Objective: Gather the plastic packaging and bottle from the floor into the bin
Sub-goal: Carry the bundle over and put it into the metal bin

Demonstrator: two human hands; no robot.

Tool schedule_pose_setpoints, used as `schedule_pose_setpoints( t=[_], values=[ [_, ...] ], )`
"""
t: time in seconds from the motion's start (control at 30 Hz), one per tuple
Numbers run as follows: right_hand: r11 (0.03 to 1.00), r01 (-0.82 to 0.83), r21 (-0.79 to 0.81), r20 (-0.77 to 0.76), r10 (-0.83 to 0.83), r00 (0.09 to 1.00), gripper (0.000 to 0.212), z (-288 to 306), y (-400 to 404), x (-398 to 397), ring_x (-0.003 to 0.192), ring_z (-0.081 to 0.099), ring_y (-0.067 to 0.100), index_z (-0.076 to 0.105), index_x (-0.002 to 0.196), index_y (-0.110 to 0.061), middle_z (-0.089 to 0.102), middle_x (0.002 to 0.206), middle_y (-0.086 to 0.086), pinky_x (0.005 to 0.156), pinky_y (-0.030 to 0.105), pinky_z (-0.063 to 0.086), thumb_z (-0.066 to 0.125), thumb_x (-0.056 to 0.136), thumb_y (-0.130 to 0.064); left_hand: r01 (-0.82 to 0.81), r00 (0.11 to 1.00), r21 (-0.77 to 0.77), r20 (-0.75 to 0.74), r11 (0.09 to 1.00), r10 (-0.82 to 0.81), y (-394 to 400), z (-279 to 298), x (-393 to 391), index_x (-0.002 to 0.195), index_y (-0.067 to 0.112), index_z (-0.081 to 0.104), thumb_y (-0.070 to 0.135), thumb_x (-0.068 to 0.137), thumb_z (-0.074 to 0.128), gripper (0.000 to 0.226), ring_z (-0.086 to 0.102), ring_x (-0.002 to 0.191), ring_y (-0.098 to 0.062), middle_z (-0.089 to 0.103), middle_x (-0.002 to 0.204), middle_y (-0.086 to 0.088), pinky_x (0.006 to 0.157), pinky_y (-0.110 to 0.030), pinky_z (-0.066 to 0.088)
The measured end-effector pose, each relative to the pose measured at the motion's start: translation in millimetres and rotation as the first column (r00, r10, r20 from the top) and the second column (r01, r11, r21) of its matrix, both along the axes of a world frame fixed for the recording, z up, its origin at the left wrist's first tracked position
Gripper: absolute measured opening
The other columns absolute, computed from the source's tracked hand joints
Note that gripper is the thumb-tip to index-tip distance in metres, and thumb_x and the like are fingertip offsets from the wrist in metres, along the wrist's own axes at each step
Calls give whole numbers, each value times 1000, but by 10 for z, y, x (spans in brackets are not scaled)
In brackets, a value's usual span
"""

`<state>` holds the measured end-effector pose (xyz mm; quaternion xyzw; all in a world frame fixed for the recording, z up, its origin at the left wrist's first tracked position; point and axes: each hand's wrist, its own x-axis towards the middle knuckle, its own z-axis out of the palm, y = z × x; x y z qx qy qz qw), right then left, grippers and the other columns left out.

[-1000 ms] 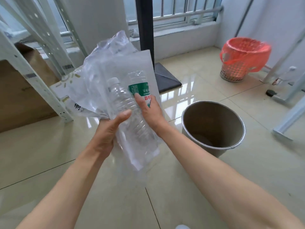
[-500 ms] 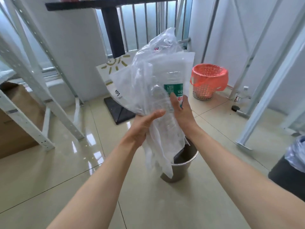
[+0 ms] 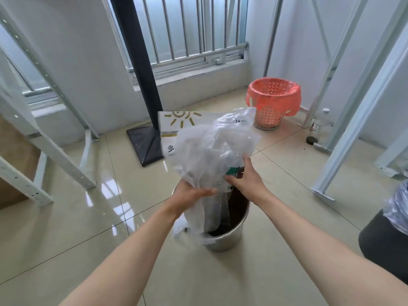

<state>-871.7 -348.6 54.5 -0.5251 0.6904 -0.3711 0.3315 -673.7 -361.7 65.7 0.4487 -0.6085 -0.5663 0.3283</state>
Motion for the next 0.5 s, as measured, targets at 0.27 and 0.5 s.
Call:
schedule_pose_setpoints(
  t=[0.27, 0.5],
  values=[
    [970, -95, 225, -233, 149, 961, 64, 63, -58, -78, 101, 55, 31, 33, 142, -13, 55, 115, 14, 80, 34, 45, 66, 86, -16, 228, 704, -138, 707, 964, -65, 73, -602, -210, 141, 11, 49, 25, 86, 68, 60, 50, 126, -20, 55, 138, -1, 108, -31, 39],
    [907, -220, 360, -575, 401, 713, 30, -234, -66, 20, 103, 62, 34, 54, 118, -3, 61, 114, 13, 72, 33, 45, 53, 88, -6, 249, 318, 132, 925, 959, -209, -66, -978, -340, 145, 32, 33, 46, 91, 39, 56, 34, 140, -25, 37, 152, 1, 114, -36, 29]
  ],
)
